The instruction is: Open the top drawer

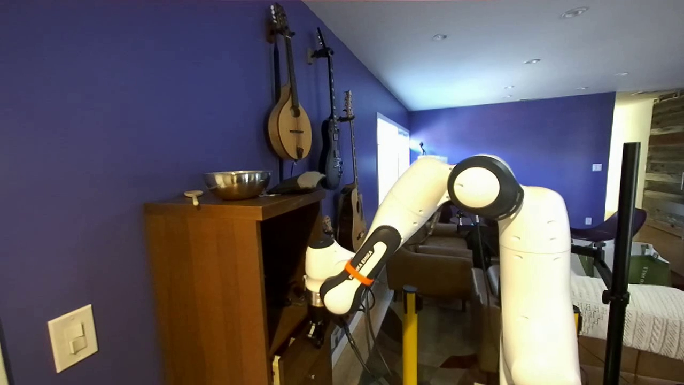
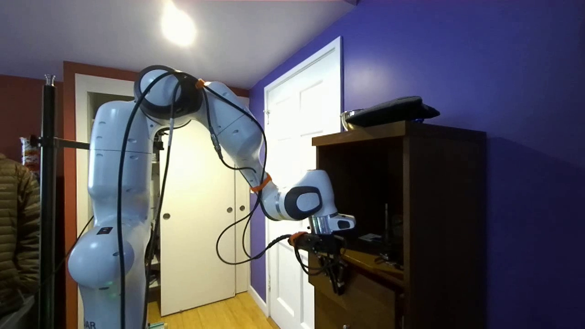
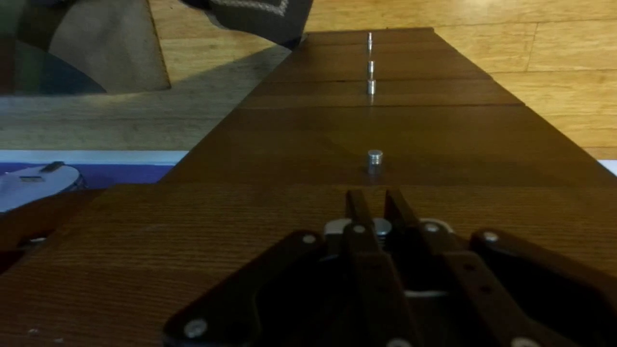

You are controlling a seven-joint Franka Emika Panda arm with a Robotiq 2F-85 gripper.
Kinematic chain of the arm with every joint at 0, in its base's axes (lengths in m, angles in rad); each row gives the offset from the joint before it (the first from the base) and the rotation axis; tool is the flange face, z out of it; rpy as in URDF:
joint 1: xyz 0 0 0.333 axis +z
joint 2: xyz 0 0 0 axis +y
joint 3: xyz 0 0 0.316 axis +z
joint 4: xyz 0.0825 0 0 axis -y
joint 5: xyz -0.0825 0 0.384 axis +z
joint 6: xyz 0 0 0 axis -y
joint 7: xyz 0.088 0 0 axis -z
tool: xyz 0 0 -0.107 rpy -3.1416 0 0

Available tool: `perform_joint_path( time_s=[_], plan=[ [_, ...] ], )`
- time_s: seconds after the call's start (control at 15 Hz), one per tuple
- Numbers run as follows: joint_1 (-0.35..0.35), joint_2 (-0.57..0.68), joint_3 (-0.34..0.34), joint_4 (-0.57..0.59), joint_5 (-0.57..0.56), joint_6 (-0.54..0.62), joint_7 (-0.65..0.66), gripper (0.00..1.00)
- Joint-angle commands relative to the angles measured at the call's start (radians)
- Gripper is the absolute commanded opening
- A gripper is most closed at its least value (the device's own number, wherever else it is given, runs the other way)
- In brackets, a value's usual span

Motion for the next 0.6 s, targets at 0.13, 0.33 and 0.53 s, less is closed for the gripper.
perform_joint_path(
  time_s=[0.13, 0.33, 0.53],
  plan=[
    [-0.023, -0.079, -0.019, -0.022, -0.133, -0.201, 0.134, 0.04],
    [-0.026, -0.087, -0.015, -0.022, -0.129, -0.24, 0.129, 0.06],
    [-0.031, -0.096, -0.016, -0.018, -0.119, -0.313, 0.109, 0.46]
  ],
)
